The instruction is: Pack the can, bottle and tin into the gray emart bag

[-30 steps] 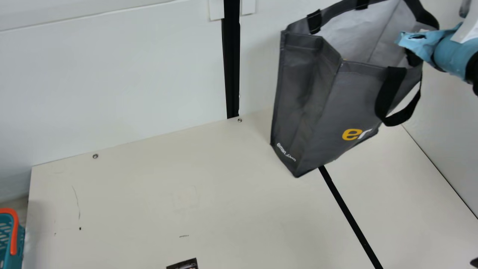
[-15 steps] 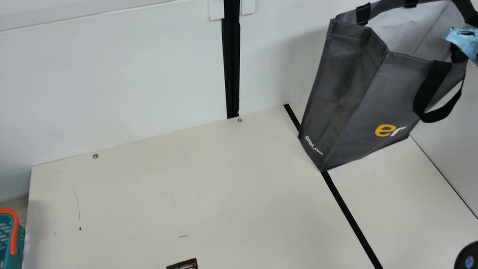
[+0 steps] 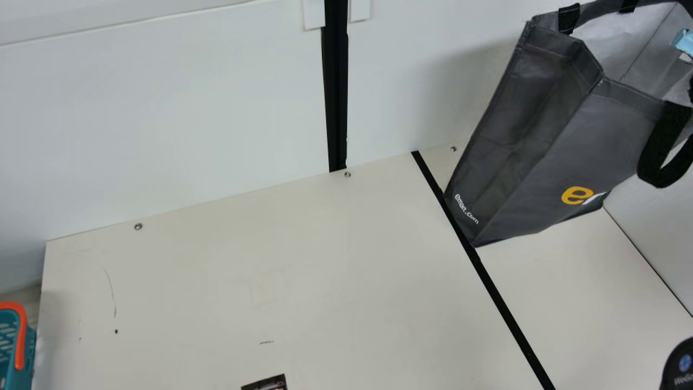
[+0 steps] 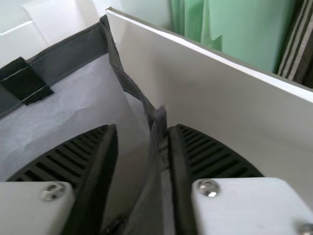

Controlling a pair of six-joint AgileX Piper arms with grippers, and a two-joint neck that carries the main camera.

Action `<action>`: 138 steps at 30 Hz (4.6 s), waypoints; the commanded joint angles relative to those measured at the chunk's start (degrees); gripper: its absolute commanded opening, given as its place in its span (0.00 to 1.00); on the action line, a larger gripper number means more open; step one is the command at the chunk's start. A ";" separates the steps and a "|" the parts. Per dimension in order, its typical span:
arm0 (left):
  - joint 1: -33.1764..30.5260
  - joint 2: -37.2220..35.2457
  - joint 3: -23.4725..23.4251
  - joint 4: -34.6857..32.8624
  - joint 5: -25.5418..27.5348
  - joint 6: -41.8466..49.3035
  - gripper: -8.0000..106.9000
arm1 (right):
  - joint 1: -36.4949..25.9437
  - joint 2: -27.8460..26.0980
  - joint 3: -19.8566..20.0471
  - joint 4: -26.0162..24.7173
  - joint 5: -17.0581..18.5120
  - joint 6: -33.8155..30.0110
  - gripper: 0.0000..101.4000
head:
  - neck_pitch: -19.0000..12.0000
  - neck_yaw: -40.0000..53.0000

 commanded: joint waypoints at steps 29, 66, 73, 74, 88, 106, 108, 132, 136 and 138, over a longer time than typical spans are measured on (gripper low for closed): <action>0.00 0.00 0.00 0.00 0.00 0.00 0.85 | 4.62 0.35 -15.19 4.88 5.34 -1.68 0.90 | -1.30 -0.05; 0.00 0.00 0.00 0.00 0.00 0.00 0.85 | 27.55 -15.48 5.20 6.45 7.01 -7.69 0.90 | -1.30 -0.05; 0.00 0.00 0.00 0.00 0.00 0.00 0.85 | 31.29 -19.70 11.29 5.72 7.77 -7.66 0.90 | -1.30 -0.05; 0.00 0.00 0.00 0.00 0.00 0.00 0.85 | 31.77 -20.26 12.05 5.70 8.02 -7.61 0.90 | -1.30 -0.05; 0.00 0.00 0.00 0.00 0.00 0.00 0.85 | 36.32 -26.97 20.58 7.19 12.63 -7.17 0.90 | -1.30 -0.05; 0.00 0.00 0.00 0.00 0.00 0.00 0.85 | 37.91 -33.22 28.77 8.89 15.51 -7.95 0.90 | -1.30 -0.05; 0.00 0.00 0.00 0.00 0.00 0.00 0.85 | 37.91 -33.22 28.77 8.89 15.51 -7.95 0.90 | -1.30 -0.05; 0.00 0.00 0.00 0.00 0.00 0.00 0.85 | 37.91 -33.22 28.77 8.89 15.51 -7.95 0.90 | -1.30 -0.05; 0.00 0.00 0.00 0.00 0.00 0.00 0.85 | 37.91 -33.22 28.77 8.89 15.51 -7.95 0.90 | -1.30 -0.05; 0.00 0.00 0.00 0.00 0.00 0.00 0.85 | 37.91 -33.22 28.77 8.89 15.51 -7.95 0.90 | -1.30 -0.05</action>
